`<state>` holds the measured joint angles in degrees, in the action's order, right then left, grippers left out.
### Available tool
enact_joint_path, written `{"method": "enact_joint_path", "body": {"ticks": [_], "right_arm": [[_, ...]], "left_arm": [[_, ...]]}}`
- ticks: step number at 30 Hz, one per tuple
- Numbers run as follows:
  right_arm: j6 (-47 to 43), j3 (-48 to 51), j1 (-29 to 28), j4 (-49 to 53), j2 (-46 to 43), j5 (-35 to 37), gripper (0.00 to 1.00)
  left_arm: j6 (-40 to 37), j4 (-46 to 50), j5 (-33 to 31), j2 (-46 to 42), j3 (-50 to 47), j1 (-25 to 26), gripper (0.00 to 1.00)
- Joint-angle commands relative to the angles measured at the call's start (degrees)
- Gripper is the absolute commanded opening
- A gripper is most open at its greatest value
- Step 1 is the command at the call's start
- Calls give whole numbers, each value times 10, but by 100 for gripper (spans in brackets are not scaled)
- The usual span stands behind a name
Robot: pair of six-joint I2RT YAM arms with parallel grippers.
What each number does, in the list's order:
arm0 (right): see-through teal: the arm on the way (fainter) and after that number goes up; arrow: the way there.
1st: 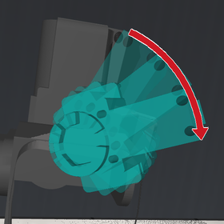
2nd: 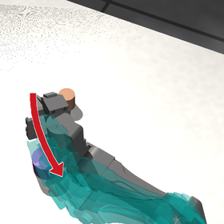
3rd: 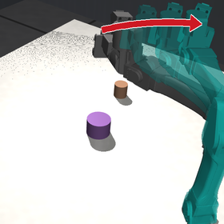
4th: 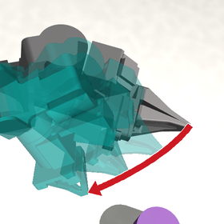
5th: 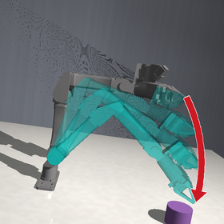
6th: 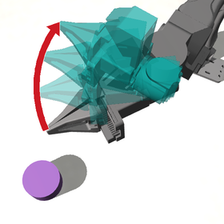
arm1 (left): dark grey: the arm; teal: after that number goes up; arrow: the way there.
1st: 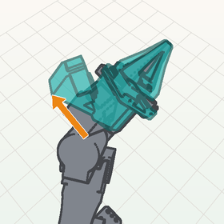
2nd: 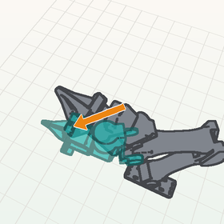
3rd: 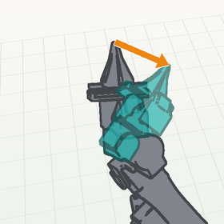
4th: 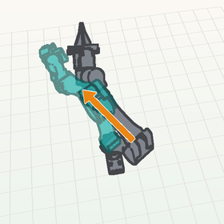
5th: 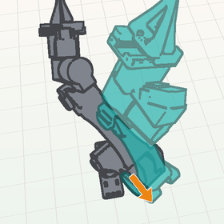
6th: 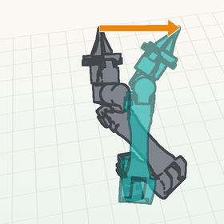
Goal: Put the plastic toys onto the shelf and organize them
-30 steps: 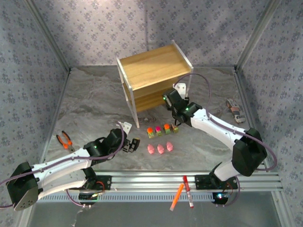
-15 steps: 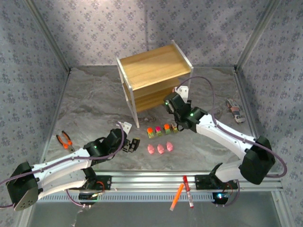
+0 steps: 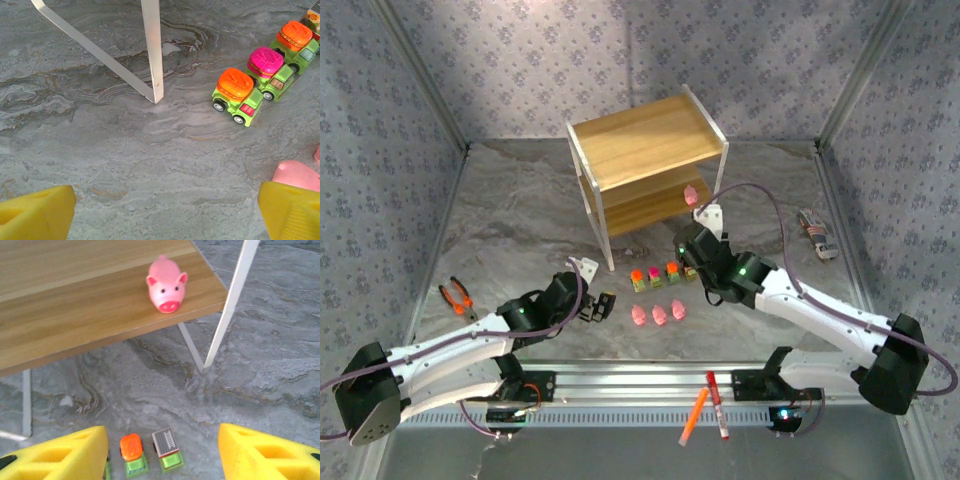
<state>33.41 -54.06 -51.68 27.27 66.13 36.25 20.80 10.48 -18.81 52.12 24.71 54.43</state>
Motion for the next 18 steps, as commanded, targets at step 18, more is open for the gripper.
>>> {"method": "enact_joint_path", "body": {"ticks": [18], "right_arm": [[146,123,-188,55,-46,70,61]], "left_arm": [[-13,-8,7,11,17,3,94]]}}
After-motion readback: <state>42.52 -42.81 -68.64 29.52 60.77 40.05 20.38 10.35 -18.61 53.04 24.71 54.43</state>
